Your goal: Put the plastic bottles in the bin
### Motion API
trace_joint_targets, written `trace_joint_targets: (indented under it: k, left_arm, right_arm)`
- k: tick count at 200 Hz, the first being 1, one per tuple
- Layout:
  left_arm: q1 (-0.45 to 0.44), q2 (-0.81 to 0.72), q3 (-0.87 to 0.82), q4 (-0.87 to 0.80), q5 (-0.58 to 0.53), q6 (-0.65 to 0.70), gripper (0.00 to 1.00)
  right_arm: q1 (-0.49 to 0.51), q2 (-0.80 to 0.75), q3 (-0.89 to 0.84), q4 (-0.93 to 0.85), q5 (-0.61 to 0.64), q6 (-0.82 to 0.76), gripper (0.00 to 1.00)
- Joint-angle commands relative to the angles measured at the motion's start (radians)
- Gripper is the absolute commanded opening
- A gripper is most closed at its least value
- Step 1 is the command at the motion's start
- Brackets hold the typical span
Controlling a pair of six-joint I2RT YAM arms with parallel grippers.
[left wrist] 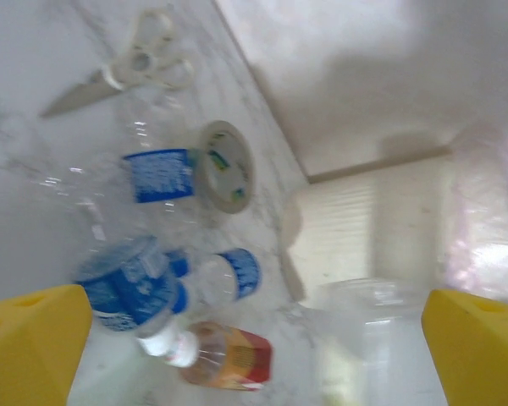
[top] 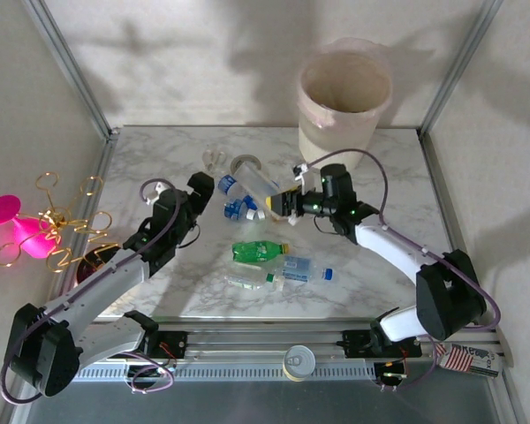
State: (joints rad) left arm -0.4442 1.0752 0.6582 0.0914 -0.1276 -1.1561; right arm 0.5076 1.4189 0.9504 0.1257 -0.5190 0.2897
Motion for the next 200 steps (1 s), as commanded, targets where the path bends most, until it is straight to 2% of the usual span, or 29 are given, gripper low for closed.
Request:
trace_joint_targets:
  k: [1, 24, 52, 87, 116, 162, 182, 200]
  left_arm:
    - [0.03, -0.019, -0.061, 0.033, 0.049, 0.062, 1.0]
    - [0.039, -0.022, -0.103, 0.07, 0.101, 0.093, 1.0]
    - [0.039, -0.014, -0.126, 0.09, 0.151, 0.106, 1.0]
    - [0.039, -0.021, -0.161, 0.123, 0.197, 0.094, 1.0]
    - [0.04, -0.043, -0.18, 0.117, 0.199, 0.09, 1.0]
    - [0.038, -0.111, -0.21, 0.106, 0.181, 0.091, 1.0]
    - [0.038, -0.138, -0.209, 0.08, 0.169, 0.103, 1.0]
    - [0.038, -0.159, -0.213, 0.06, 0.159, 0.107, 0.99]
  right_arm:
    - [-0.057, -0.043, 0.122, -0.04, 0.038, -0.037, 0.49]
    - [-0.15, -0.025, 0.248, -0.073, 0.054, -0.02, 0.49]
    - [-0.251, 0.028, 0.413, -0.103, 0.136, -0.011, 0.49]
    - [-0.348, 0.139, 0.583, -0.122, 0.324, 0.004, 0.49]
    - [-0.382, 0.27, 0.731, -0.145, 0.41, 0.005, 0.49]
    - [-0.385, 0.497, 1.014, -0.278, 0.424, 0.003, 0.51]
    - [-0.385, 0.575, 1.12, -0.347, 0.412, 0.005, 0.57]
    - [-0.384, 0.606, 1.172, -0.381, 0.405, 0.009, 0.71]
